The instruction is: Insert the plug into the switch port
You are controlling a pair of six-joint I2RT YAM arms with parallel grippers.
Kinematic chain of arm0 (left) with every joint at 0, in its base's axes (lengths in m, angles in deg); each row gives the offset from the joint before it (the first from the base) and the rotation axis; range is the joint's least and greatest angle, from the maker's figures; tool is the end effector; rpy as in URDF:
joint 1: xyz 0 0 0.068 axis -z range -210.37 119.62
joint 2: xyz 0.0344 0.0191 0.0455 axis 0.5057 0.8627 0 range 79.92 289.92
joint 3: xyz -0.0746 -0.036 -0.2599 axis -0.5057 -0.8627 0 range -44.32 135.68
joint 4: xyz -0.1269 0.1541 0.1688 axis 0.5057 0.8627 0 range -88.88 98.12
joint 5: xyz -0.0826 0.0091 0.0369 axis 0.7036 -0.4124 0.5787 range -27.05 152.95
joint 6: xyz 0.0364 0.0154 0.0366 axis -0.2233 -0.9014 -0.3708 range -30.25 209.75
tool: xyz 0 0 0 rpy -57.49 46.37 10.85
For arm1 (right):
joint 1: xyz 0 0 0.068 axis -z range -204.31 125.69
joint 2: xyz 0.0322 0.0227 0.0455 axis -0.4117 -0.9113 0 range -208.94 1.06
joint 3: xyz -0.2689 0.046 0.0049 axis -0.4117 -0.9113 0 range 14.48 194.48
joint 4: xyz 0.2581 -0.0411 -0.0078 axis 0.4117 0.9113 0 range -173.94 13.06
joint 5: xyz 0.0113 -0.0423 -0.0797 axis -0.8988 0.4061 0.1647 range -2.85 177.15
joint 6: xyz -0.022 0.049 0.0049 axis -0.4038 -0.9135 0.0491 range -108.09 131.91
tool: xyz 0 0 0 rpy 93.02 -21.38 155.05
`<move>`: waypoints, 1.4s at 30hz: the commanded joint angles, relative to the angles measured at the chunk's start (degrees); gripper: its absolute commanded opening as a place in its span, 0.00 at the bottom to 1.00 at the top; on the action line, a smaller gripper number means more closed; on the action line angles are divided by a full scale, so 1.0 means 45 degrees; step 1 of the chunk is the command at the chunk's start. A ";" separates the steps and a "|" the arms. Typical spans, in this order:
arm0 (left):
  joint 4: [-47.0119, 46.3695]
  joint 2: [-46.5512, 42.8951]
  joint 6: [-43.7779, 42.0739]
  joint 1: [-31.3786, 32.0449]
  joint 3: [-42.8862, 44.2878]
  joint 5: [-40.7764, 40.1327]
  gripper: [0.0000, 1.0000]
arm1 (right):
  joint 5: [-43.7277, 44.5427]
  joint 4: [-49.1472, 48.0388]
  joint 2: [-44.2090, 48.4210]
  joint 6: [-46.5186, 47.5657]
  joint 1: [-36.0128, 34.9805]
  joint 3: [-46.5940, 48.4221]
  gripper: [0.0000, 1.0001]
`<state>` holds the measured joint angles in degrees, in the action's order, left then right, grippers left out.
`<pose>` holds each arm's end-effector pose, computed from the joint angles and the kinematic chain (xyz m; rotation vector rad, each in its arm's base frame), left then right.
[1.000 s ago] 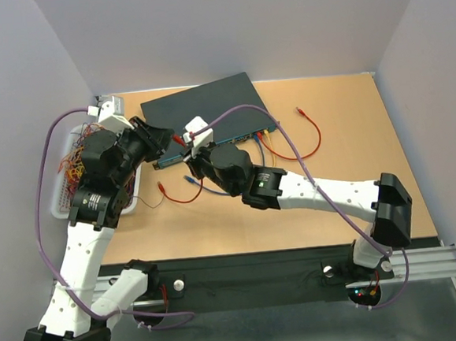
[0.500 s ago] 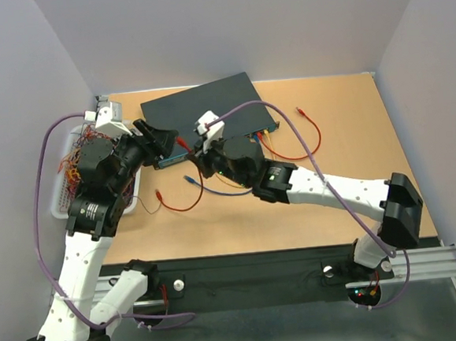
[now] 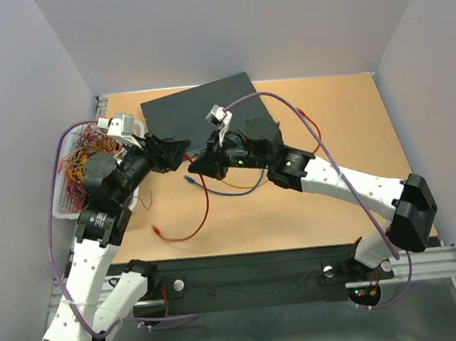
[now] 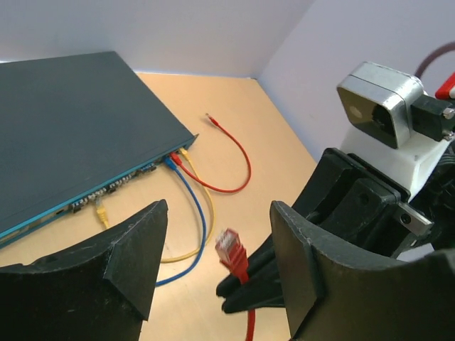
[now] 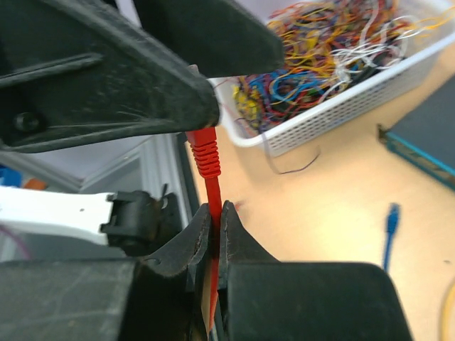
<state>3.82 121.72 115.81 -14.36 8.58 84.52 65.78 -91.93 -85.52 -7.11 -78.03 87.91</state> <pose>0.1482 -0.0562 0.4111 0.1929 1.4807 -0.8657 0.2045 0.3006 0.3701 -0.8289 1.6180 1.2431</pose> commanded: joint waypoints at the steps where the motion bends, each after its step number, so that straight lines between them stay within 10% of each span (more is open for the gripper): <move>1: -0.1908 -0.0383 -0.0342 -0.0003 -0.0116 0.0990 0.68 | -0.1776 -0.0607 0.0062 -0.0947 -0.0075 0.0616 0.01; 21: -0.1518 -0.0676 -0.0499 -0.0003 -0.0428 0.0951 0.47 | -0.2479 -0.2424 -0.0485 -0.2588 0.0237 0.1065 0.00; 27: -0.1498 -0.0676 -0.0441 -0.0003 -0.0468 0.0795 0.00 | -0.2479 -0.2444 -0.0485 -0.2647 0.0256 0.0948 0.00; 33: -0.1537 -0.0598 -0.0246 -0.0022 -0.0370 0.0677 0.00 | -0.2538 -0.2463 -0.0563 -0.2705 0.0276 0.0987 0.02; 37: -0.0955 -0.0345 -0.0109 -0.0022 -0.0020 0.0172 0.00 | -0.1876 -0.1841 -0.0388 -0.1986 0.0276 0.1143 0.60; 42: -0.0308 -0.0129 -0.0070 -0.0023 0.0410 -0.0260 0.00 | -0.0782 -0.0707 0.0003 -0.0735 0.0276 0.1494 0.72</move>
<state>1.59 120.78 115.51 -14.34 7.16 85.24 58.04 -96.83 -88.32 -15.29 -77.15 90.66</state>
